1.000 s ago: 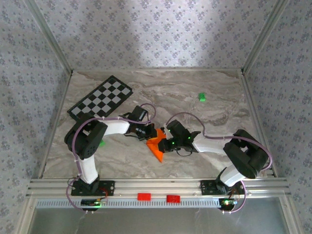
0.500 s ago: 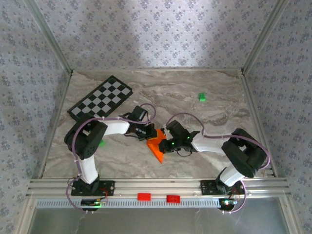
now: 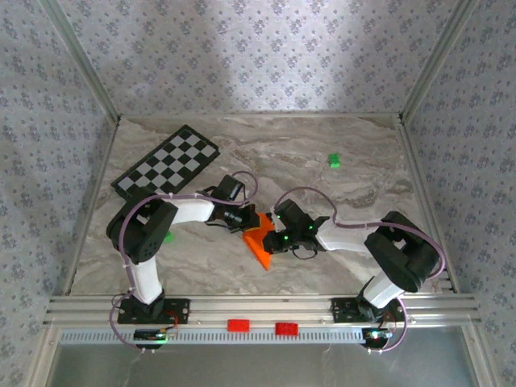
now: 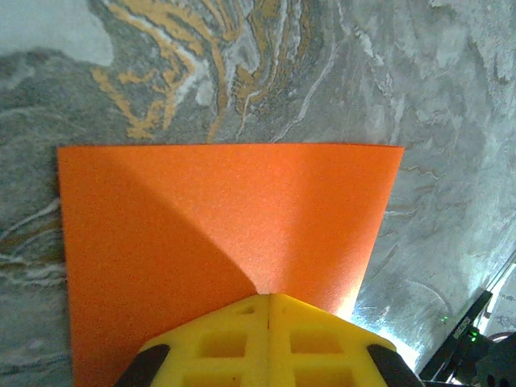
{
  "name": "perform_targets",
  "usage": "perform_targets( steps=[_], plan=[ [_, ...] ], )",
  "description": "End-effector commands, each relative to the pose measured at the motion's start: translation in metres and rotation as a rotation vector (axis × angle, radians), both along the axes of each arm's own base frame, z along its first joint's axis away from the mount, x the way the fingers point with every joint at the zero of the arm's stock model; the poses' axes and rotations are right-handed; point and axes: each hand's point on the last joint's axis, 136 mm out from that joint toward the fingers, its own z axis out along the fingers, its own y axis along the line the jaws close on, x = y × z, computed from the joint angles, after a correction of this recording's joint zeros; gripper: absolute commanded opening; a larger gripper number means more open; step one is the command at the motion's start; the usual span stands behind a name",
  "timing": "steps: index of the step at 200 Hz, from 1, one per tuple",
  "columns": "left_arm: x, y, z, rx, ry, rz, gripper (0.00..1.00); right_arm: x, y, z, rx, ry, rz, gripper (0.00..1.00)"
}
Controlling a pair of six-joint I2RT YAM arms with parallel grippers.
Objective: Fold a paper plane with a square sheet of paper (pick it up from the middle)
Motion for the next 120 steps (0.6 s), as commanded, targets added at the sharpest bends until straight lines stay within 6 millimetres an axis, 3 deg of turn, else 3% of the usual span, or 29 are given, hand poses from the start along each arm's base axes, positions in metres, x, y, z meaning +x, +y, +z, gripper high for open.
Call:
perform_targets(
  steps=[1, 120],
  plan=[
    [-0.0098, 0.0077, -0.0055, 0.032, 0.026, 0.006, 0.0, 0.006, 0.0007, 0.0024, -0.016, -0.013, 0.005, 0.0],
    [-0.0109, 0.0076, -0.0066, 0.03, 0.03, 0.007, 0.01, 0.0061, 0.0009, -0.0002, -0.025, -0.009, 0.008, 0.0]
  ],
)
